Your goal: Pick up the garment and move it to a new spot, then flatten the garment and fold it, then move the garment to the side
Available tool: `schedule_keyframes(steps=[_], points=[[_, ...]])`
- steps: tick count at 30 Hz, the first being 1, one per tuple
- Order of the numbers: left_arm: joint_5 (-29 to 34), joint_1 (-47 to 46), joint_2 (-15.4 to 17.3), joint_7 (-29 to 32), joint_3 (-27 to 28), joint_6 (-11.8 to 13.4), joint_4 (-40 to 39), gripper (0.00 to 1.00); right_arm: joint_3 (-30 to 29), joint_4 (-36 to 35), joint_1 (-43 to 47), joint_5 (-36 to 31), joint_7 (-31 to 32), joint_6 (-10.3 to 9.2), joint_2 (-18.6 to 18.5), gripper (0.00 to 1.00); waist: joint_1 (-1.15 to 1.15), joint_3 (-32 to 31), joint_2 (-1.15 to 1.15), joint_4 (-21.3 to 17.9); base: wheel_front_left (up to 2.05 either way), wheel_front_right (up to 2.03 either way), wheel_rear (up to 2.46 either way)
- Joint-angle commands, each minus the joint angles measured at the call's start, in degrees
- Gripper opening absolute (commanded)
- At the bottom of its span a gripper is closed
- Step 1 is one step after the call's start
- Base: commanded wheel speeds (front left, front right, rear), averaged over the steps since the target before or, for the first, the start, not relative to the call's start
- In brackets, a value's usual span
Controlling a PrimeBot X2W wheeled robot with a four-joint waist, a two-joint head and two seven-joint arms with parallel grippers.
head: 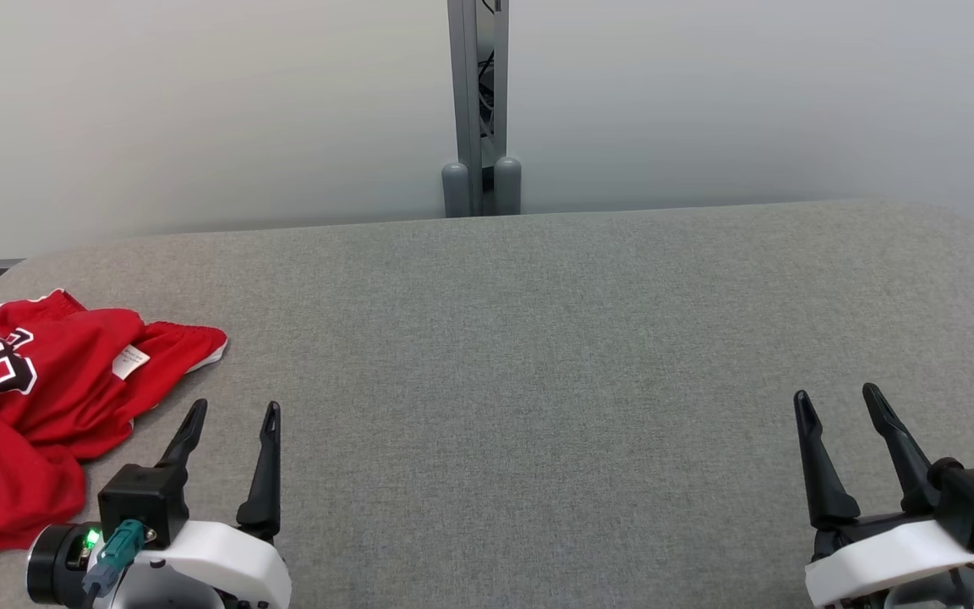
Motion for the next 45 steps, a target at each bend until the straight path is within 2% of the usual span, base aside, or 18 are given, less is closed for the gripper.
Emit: schedule_keyframes(steps=[1, 25, 31, 37, 44, 45], points=[[0.83, 0.77, 0.11, 0.26, 0.30, 0.14, -0.48, 1.00, 0.01, -0.21, 0.66, -1.07, -0.50, 0.12, -0.02, 1.00, 0.00, -0.07, 0.00, -0.02, 0.00, 0.00, 0.00], [-0.43, -0.21, 0.30, 0.34, -0.77, -0.02, 0.09, 1.00, -1.53, 1.48, 0.78, 0.14, -0.23, 0.12, 0.03, 1.00, 0.00, -0.12, 0.00, -0.17, 0.00, 0.00, 0.00], [-0.86, -0.89, 0.42, 0.12, -0.93, 0.12, 0.22, 1.00, -2.19, 1.32, 0.87, 0.21, -0.08, 0.12, 0.03, 1.00, 0.00, -0.07, 0.00, 0.78, 0.00, 0.00, 0.00], [-1.65, -2.60, -0.31, -0.73, -1.68, 0.19, 0.28, 1.00, -1.61, 0.89, 0.48, 0.06, 0.15, 0.12, 0.03, 1.00, 0.00, 0.14, 0.00, 5.62, 0.00, 0.00, 0.00], [-2.11, -4.63, -0.78, -1.83, -2.06, 1.14, 1.40, 1.00, 1.04, 1.20, -0.80, 0.73, -0.08, 0.12, -0.01, 1.00, 0.00, 0.22, 0.00, 15.30, 0.00, 0.00, 0.00], [-2.34, -5.06, -0.75, -2.00, -2.02, 1.24, 1.70, 1.00, 1.48, 1.29, -1.10, 0.69, -0.30, 0.12, 0.04, 1.00, 0.00, 0.16, 0.00, 18.24, 0.00, 0.00, 0.00]])
